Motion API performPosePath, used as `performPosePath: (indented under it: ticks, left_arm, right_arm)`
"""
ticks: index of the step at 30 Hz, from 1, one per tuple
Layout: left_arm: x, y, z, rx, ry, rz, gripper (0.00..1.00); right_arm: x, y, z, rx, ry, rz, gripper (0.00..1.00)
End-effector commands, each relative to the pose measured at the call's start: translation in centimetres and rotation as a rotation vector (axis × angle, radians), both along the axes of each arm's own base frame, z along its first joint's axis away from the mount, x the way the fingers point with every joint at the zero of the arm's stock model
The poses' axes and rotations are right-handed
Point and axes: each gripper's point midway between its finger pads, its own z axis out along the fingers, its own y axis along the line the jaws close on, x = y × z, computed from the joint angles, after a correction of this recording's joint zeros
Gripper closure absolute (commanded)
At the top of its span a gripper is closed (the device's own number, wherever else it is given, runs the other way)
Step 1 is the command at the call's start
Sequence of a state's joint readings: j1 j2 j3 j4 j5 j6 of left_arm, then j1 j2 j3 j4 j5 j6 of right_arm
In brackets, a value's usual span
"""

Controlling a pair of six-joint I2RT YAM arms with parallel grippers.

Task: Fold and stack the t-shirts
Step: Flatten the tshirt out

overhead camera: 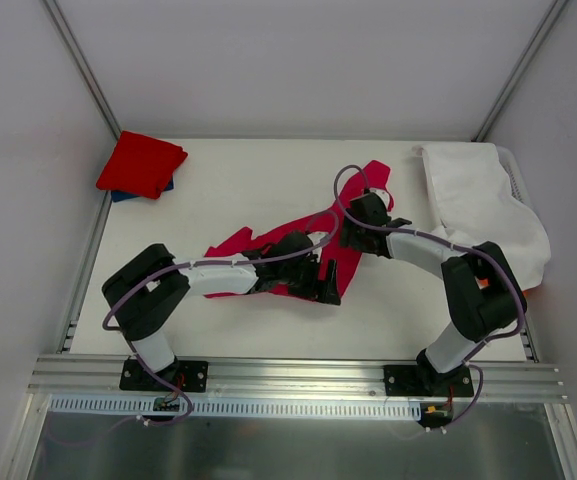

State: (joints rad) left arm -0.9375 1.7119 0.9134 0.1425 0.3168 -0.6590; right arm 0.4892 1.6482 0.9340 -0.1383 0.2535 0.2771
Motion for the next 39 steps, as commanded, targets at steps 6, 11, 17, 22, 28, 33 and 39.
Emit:
performPosePath:
  ticks: [6,11,17,22,28,33,39]
  left_arm:
    - [6.4,3.4,4.9,0.159,-0.273,0.293,0.18]
    - [7.9,4.9,4.1,0.255,-0.318,0.377,0.18]
    - [8.5,4.4,2.7,0.289,-0.303,0.382,0.22]
    - [7.5,2.8,2.6,0.244,-0.242,0.330,0.28]
    - [6.7,1.2,3.1,0.207,-0.217,0.283,0.35]
    - [6.6,0.0,3.8,0.196,-0.241,0.251,0.39]
    - [6.3,-0.4,2.7,0.226,-0.220,0.238,0.41]
  right_arm:
    - [0.8,0.5,1.8,0.058,-0.056,-0.014,0.29]
    - [0.7,0.9,1.5,0.077,-0.045,-0.009,0.29]
    - [0.7,0.9,1.4,0.078,-0.043,-0.009,0.29]
    - [0.8,0.9,0.8,0.073,-0.030,-0.011,0.29]
    - [0.9,1.2,0.2,0.080,-0.015,-0.010,0.29]
    - [1.0,1.3,-0.1,0.078,-0.008,-0.009,0.29]
    - [1.1,1.3,-0.3,0.078,-0.003,-0.009,0.29]
